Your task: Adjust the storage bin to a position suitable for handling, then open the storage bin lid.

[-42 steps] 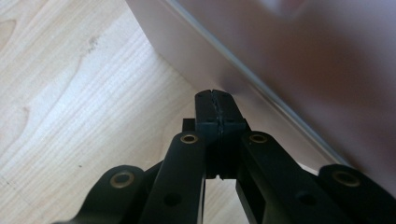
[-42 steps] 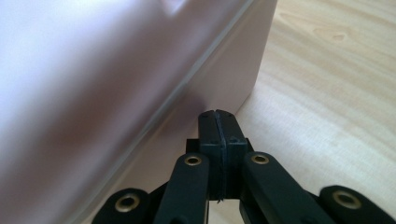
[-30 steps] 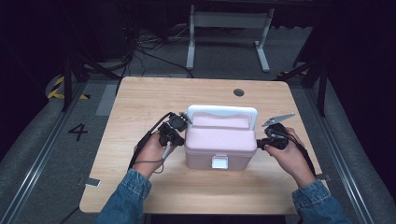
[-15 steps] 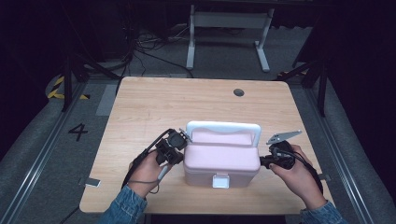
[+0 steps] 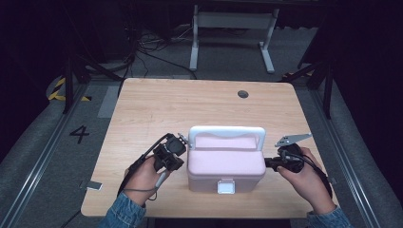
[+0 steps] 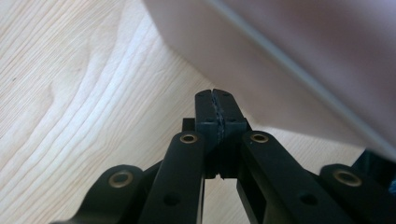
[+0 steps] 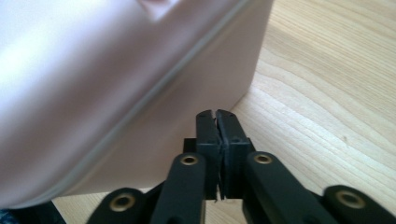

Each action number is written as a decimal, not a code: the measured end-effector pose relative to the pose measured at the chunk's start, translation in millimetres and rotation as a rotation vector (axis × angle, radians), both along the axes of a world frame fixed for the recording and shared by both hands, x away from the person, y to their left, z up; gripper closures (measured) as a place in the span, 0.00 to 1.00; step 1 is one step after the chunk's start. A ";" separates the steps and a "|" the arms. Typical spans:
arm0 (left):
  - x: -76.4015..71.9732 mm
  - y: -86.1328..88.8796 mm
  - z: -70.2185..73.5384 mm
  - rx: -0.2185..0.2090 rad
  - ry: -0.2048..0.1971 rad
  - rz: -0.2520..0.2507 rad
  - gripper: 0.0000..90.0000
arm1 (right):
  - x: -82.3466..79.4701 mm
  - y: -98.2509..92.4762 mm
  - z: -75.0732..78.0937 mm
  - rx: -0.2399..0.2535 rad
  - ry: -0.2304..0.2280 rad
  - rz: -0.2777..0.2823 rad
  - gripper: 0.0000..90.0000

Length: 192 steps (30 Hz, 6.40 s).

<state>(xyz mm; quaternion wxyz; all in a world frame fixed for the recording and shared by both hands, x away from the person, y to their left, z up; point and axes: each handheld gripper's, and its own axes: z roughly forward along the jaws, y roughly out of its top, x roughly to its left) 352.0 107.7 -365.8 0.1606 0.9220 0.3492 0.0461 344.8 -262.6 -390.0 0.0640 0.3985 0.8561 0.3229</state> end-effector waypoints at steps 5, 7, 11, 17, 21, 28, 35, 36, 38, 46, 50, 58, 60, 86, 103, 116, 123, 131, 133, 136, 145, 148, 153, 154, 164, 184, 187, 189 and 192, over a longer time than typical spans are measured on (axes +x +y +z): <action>-1.3 9.6 7.6 -0.001 -0.001 0.018 0.87 | -1.2 -6.3 2.6 0.022 0.013 -0.026 0.89; -2.4 12.7 10.5 -0.002 0.005 0.018 0.86 | -1.4 -7.0 4.0 0.018 0.008 -0.028 0.87; -2.9 19.1 16.7 -0.010 -0.002 0.031 0.79 | -3.8 -9.8 9.1 0.009 -0.003 -0.035 0.82; -3.3 26.8 30.8 -0.048 -0.026 0.044 0.74 | -6.5 -15.8 11.4 0.013 0.003 -0.048 0.80; -4.8 24.5 41.2 -0.059 -0.038 0.030 0.69 | -7.1 -20.7 11.7 0.004 0.001 -0.065 0.80; -3.1 20.5 55.4 -0.063 -0.056 0.019 0.62 | -8.8 -27.7 13.2 0.008 0.001 -0.079 0.79; -4.4 13.4 77.8 -0.100 -0.096 0.010 0.52 | -11.1 -34.1 13.0 0.014 -0.009 -0.094 0.77; -4.2 11.3 79.1 -0.102 -0.105 0.008 0.51 | -11.7 -34.6 12.8 0.014 -0.008 -0.095 0.77; -3.4 6.9 80.9 -0.105 -0.111 0.002 0.49 | -13.0 -35.9 12.4 0.015 -0.007 -0.098 0.76; 6.3 -9.8 84.1 -0.123 -0.128 -0.027 0.46 | -15.3 -40.5 9.4 0.018 0.001 -0.106 0.76; 13.4 -18.4 85.6 -0.140 -0.146 -0.032 0.45 | -16.7 -43.0 8.2 0.024 0.003 -0.114 0.76; 25.0 -33.8 81.3 -0.126 -0.109 -0.052 0.50 | -17.8 -44.3 6.0 0.020 0.011 -0.114 0.76; 27.8 -36.3 80.0 -0.116 -0.097 -0.057 0.51 | -17.7 -44.3 5.3 0.022 0.012 -0.114 0.76; 29.0 -59.4 90.2 0.013 -0.133 -0.103 0.78 | -16.9 -38.1 -0.5 0.021 0.025 -0.089 0.73; 36.5 -55.3 102.3 -0.029 -0.110 -0.106 0.78 | -18.2 -38.8 3.1 0.025 0.020 -0.087 0.73; 45.6 -53.0 113.7 -0.049 -0.113 -0.091 0.78 | -22.8 -36.5 11.2 0.043 0.002 -0.062 0.71; 49.3 -53.0 115.7 -0.054 -0.098 -0.079 0.78 | -36.0 -31.8 34.5 0.068 -0.087 -0.001 0.64; 52.5 -52.9 117.2 -0.054 -0.093 -0.077 0.78 | -45.5 -23.2 52.4 0.074 -0.148 0.063 0.57; 53.4 -52.5 117.3 -0.057 -0.095 -0.079 0.78 | -45.8 -20.4 56.9 0.066 -0.166 0.074 0.56; 54.5 -51.9 118.2 -0.056 -0.085 -0.077 0.78 | -46.0 -14.8 64.6 0.057 -0.204 0.089 0.51; 56.3 -51.2 118.4 -0.059 -0.087 -0.070 0.78 | -42.7 2.8 73.9 0.028 -0.300 0.141 0.46; 56.5 -50.9 118.4 -0.060 -0.086 -0.071 0.78 | -42.2 7.0 74.7 0.010 -0.322 0.164 0.46; 55.6 -50.6 117.7 -0.061 -0.095 -0.069 0.77 | -44.6 14.0 75.8 -0.011 -0.371 0.205 0.46; 55.5 -50.3 117.6 -0.063 -0.100 -0.069 0.77 | -45.0 15.1 76.5 -0.023 -0.384 0.210 0.46; 46.0 -35.9 129.1 -0.084 -0.188 -0.020 0.58 | -43.9 18.2 80.8 -0.065 -0.424 0.233 0.45; 36.5 20.4 112.8 -0.096 -0.172 0.083 0.58 | -25.6 24.8 105.5 -0.043 -0.510 0.239 0.47; 36.6 24.8 103.8 -0.099 -0.155 0.090 0.58 | -20.4 25.5 109.9 -0.038 -0.515 0.240 0.48; 36.6 28.5 98.6 -0.103 -0.145 0.096 0.58 | -15.7 26.2 112.5 -0.030 -0.520 0.240 0.48; 36.1 32.7 93.4 -0.110 -0.134 0.106 0.58 | -11.6 27.0 114.4 -0.021 -0.524 0.236 0.49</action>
